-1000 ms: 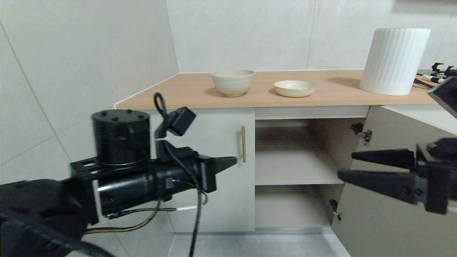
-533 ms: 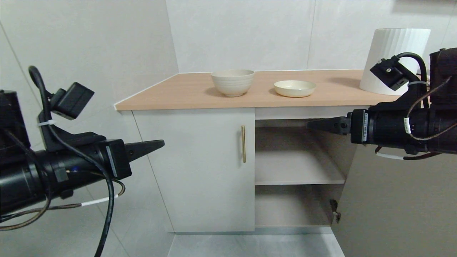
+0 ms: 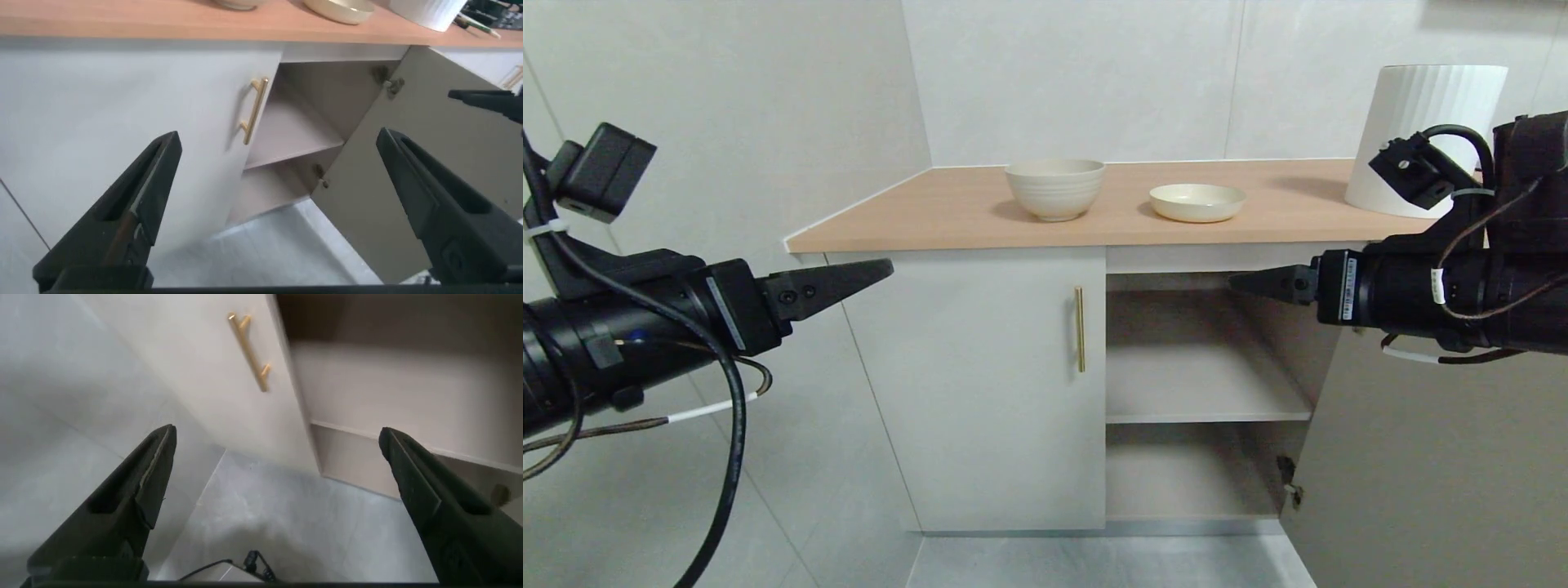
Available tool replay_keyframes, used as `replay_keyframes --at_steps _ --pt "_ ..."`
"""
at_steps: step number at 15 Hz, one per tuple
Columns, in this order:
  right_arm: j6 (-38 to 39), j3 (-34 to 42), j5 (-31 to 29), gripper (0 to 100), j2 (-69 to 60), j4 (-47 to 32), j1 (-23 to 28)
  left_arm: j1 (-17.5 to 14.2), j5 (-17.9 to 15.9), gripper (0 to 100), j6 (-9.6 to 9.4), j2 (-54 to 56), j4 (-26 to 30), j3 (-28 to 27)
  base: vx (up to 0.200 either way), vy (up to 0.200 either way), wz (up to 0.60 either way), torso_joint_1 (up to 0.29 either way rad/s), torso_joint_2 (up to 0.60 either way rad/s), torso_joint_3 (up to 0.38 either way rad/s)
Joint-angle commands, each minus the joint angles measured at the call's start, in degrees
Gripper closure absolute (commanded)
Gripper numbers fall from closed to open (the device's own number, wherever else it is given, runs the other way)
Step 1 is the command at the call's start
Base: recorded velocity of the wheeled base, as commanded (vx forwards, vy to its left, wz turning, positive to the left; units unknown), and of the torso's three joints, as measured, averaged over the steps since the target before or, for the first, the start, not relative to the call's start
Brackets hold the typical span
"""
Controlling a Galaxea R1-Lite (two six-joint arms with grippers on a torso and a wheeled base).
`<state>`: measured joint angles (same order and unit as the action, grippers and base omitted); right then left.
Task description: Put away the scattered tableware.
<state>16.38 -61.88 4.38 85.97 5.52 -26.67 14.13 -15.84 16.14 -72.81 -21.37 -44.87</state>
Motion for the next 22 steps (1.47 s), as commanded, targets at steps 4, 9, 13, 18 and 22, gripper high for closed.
replay_keyframes --at_steps 4,9,13,18,22 --pt "-0.04 -0.08 -0.16 0 -0.89 0.01 -0.05 0.02 -0.25 0 -0.14 0.04 1.51 -0.13 0.150 0.000 0.00 0.001 0.00 0.003" --pt "-0.04 -0.35 -0.16 0 -1.94 -1.83 -0.31 0.02 -0.42 0 -0.14 -0.13 1.68 -0.39 0.200 0.000 0.00 0.004 0.00 0.001" --pt "-0.04 -0.44 -0.07 0 -1.94 -2.27 -0.31 0.02 -0.51 0 -0.14 -0.40 1.51 -0.39 0.200 0.000 0.00 0.001 0.00 0.005" --pt "-0.21 -0.70 0.55 0 -3.70 -1.92 -0.40 1.16 -0.51 0 -0.14 0.39 1.33 -0.83 0.000 0.000 0.00 0.000 0.00 0.000" --pt "-4.78 0.18 0.11 0 -7.31 -4.82 -0.40 2.83 -0.34 0 -0.14 -0.75 2.47 -6.19 0.000 0.000 0.00 0.000 0.00 0.000"
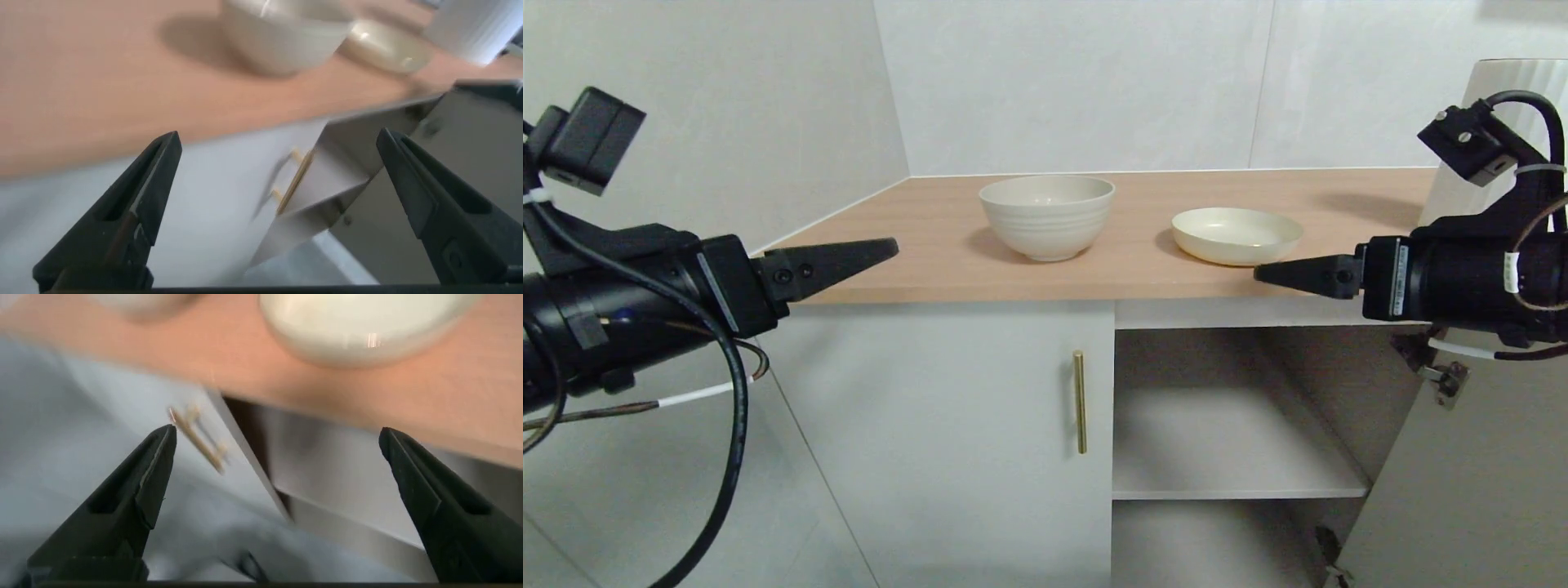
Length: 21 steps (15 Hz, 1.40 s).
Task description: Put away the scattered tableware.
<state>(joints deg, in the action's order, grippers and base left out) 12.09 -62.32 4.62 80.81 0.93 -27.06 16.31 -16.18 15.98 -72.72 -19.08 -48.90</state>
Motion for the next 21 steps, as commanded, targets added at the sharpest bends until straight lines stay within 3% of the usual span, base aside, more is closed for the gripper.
replay_keyframes --at_steps 1,5,11,21 --pt "-2.51 1.32 0.13 0 -3.47 -2.68 0.08 0.65 0.01 0 0.10 -1.11 3.87 -4.54 0.000 0.000 0.00 0.000 0.00 0.000" --pt "-2.69 4.57 0.04 0 -1.89 4.96 0.08 1.53 -0.96 0 0.28 -1.64 7.04 -4.72 0.000 0.000 0.00 0.000 0.00 0.000" --pt "-2.69 4.66 0.13 0 -0.92 5.67 0.34 1.88 -2.98 0 0.37 -2.96 6.95 -4.10 0.000 0.000 0.00 0.033 -0.15 -0.160" --pt "-2.69 4.75 0.04 0 2.60 7.51 1.31 2.06 -2.54 0 0.37 -6.12 6.86 -4.89 0.000 0.000 0.00 0.180 -0.49 -0.287"
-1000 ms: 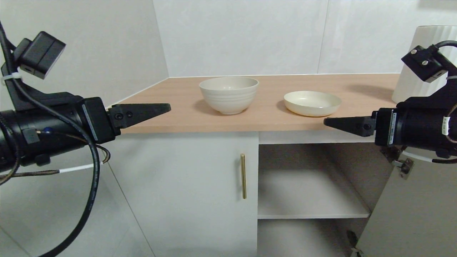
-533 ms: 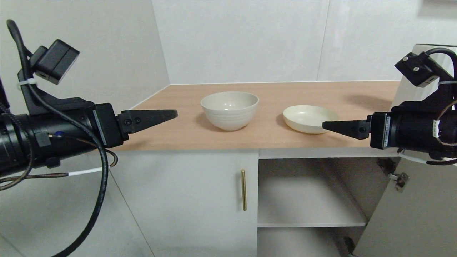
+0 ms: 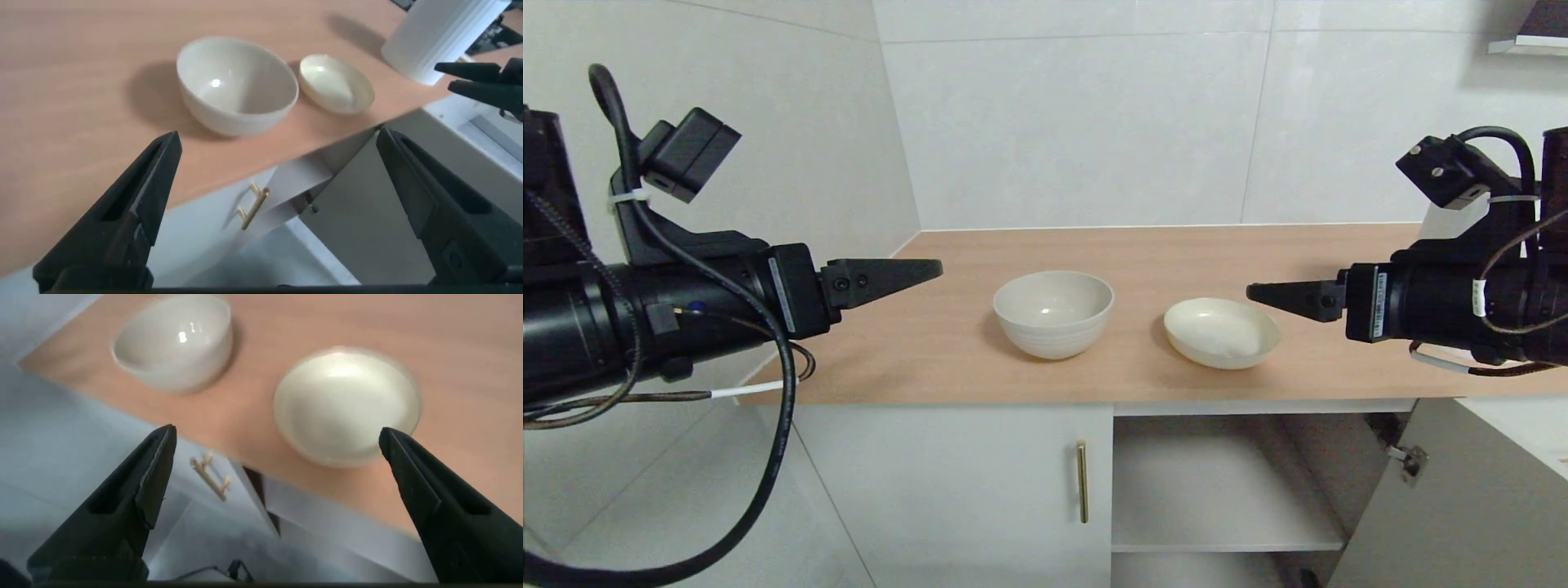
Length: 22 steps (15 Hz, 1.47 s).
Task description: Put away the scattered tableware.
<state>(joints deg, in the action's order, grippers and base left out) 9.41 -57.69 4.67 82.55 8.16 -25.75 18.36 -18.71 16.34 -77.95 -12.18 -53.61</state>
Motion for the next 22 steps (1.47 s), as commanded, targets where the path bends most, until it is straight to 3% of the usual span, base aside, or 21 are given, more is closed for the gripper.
replay_keyframes --at_steps 1,5,7,10,11,12,13,14,15,16,18,22 --pt "-0.01 0.12 -0.10 0 1.38 0.63 0.08 0.01 0.08 0 0.01 -1.42 0.05 -0.79 0.000 0.000 0.00 0.159 -0.39 -0.217" --pt "0.17 -1.11 -1.86 0 5.51 2.83 0.79 0.10 2.89 0 0.10 -4.14 4.27 -4.31 0.000 0.000 0.00 0.046 -0.11 -0.063" --pt "0.52 -4.10 -6.87 0 7.80 1.69 0.87 0.19 6.76 0 0.10 -5.64 9.19 -8.26 0.000 0.000 0.00 0.000 0.00 0.000" --pt "2.98 -6.83 -12.40 0 10.08 0.46 0.87 3.88 14.32 0 0.19 -10.91 18.51 -16.35 0.000 0.000 0.00 0.000 0.00 0.000" --pt "3.77 -7.53 -14.16 0 11.14 0.46 0.87 5.99 21.00 0 2.30 -16.18 20.44 -19.07 0.000 0.000 0.00 0.000 0.00 0.000" --pt "3.86 -8.32 -15.66 0 12.02 0.46 0.87 8.45 28.03 0 7.48 -20.75 20.18 -20.57 0.000 0.000 0.00 0.000 0.00 0.000" --pt "3.86 -8.32 -16.62 0 12.28 0.55 0.87 9.94 33.39 0 11.44 -24.62 19.56 -23.11 0.000 0.000 0.00 0.000 0.00 0.000" --pt "3.86 -8.32 -16.62 0 12.28 0.55 0.96 10.29 35.50 0 14.07 -26.99 18.95 -25.31 0.000 0.000 0.00 0.000 0.00 0.000" --pt "3.86 -8.32 -16.62 0 12.37 0.55 0.96 10.56 35.32 0 16.10 -27.87 18.51 -26.01 0.000 0.000 0.00 0.000 0.00 0.000" --pt "3.86 -8.23 -16.62 0 12.37 0.55 0.96 10.56 34.71 0 16.45 -28.05 18.51 -26.10 0.000 0.000 0.00 0.000 0.00 0.000" --pt "3.95 -8.23 -16.62 0 12.89 0.63 0.96 10.56 33.13 0 16.54 -28.93 18.51 -26.01 0.000 0.000 0.00 0.000 0.00 0.000" --pt "3.95 -8.23 -16.71 0 13.16 0.63 1.14 10.56 33.21 0 16.71 -32.97 15.17 -25.84 0.000 0.000 0.00 0.000 0.00 0.000"
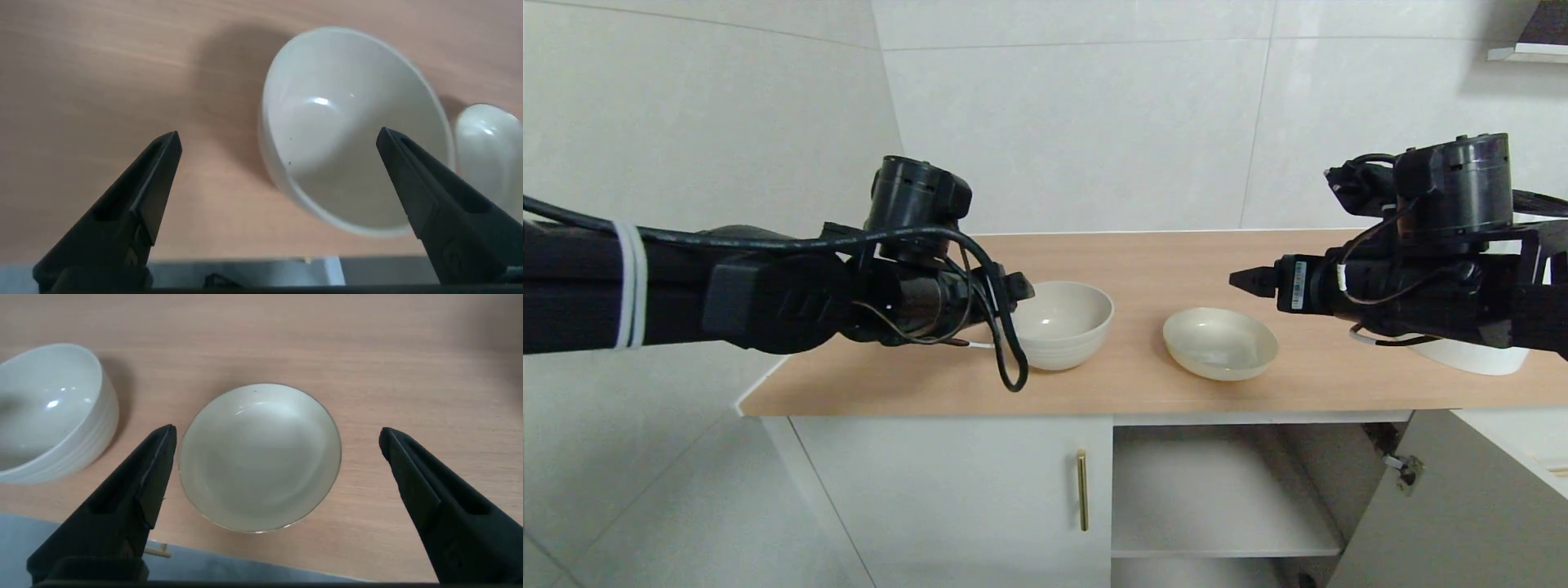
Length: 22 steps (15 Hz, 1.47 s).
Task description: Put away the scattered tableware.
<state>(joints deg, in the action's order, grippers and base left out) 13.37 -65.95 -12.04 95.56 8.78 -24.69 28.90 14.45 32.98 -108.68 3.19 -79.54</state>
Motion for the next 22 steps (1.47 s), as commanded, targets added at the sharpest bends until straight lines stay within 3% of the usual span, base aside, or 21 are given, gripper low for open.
replay_keyframes --at_steps 1,6,7,12,16,20,22 --pt "-0.01 0.03 0.00 0 0.24 0.10 0.08 0.01 0.06 0 0.07 -2.41 -0.38 0.18 0.000 0.000 0.00 0.000 0.00 0.000" --pt "-0.01 0.03 0.00 0 0.24 0.10 0.16 0.01 -0.03 0 -0.02 -3.47 -0.38 0.27 0.000 0.000 0.00 0.000 0.00 0.000" --pt "-0.01 0.03 0.00 0 0.24 0.10 0.16 0.01 -0.03 100 -0.10 -3.82 -0.38 0.27 0.000 0.000 0.00 0.000 0.00 0.000" --pt "-0.01 -0.05 0.18 0 0.24 -0.08 0.16 0.01 0.06 100 -0.02 -3.73 -0.29 0.18 0.000 0.000 0.00 0.000 0.00 0.000" --pt "0.25 -0.23 0.09 0 2.00 -0.34 0.69 0.10 -0.65 100 -0.28 4.00 -0.47 3.34 0.000 0.000 0.00 0.000 0.00 0.000" --pt "4.38 -8.23 -0.17 0 7.97 -13.08 1.92 0.36 -10.84 100 -0.63 12.53 -0.82 8.70 0.000 0.000 0.00 0.000 0.00 0.000" --pt "4.91 -9.99 -2.19 0 12.54 -13.44 2.98 0.28 -14.53 100 -2.30 14.37 -4.69 12.31 0.000 0.000 0.00 0.000 0.00 0.000"
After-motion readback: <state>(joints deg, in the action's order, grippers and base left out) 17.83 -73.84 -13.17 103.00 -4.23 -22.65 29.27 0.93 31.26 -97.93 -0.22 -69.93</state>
